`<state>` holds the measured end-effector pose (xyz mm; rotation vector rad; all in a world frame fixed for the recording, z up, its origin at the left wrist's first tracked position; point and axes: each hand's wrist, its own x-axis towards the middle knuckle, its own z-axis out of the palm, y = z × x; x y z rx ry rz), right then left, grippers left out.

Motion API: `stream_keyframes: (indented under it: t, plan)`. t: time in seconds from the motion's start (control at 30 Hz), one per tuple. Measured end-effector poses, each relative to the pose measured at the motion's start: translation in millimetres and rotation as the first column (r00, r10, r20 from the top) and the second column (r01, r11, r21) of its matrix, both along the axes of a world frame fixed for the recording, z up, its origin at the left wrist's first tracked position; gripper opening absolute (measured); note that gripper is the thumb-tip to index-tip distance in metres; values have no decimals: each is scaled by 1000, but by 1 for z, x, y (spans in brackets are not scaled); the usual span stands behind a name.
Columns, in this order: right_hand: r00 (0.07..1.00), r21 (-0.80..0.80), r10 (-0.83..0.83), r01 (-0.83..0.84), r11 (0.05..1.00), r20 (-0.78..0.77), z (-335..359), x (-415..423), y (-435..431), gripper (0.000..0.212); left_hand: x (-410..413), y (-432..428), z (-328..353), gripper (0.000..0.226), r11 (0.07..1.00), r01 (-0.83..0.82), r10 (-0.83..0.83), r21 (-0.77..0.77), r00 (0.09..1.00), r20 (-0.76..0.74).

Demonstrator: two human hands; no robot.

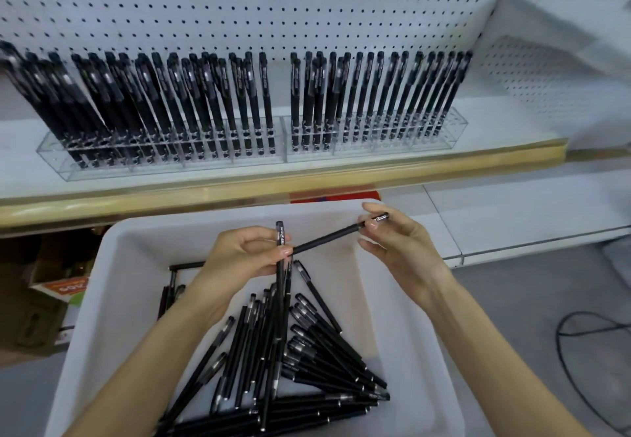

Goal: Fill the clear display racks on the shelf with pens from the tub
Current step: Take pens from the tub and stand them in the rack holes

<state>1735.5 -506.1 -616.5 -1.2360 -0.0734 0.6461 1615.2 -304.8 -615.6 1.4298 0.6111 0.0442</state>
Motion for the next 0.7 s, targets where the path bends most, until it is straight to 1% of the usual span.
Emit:
stream_keyframes:
  t: [0.07, 0.13, 0.23, 0.3, 0.4, 0.5, 0.6, 0.7]
  plan:
    - [998, 69, -64, 64, 996, 7, 6, 4, 6, 44, 7, -2, 4, 19, 1000, 8, -9, 14, 1000, 14]
    - [990, 104, -131, 126, 987, 43, 11, 8, 13, 45, 15, -4, 9, 20, 1000, 6, -7, 23, 999, 33]
    - [965, 125, -189, 168, 978, 181, 26, 19, 25, 41, 30, -9, 20, 20, 999, -7, 3, 42, 996, 87]
    - [930, 150, -234, 198, 969, 284, 44, 33, 29, 37, 39, -9, 30, 20, 998, -18, 9, 64, 991, 136]
    - [852, 201, -304, 239, 950, 426, 80, 61, 32, 32, 49, -1, 45, 20, 994, -37, 17, 102, 981, 191]
    - [735, 169, -325, 281, 945, 595, 110, 88, 34, 32, 56, 9, 55, 23, 989, -59, 28, 138, 976, 214]
    - [631, 117, -301, 317, 941, 716, 124, 111, 42, 33, 62, 14, 60, 22, 985, -61, 27, 163, 979, 204]
    - [573, 58, -236, 312, 948, 785, 124, 128, 56, 32, 67, 15, 62, 18, 983, -59, 23, 172, 979, 201]
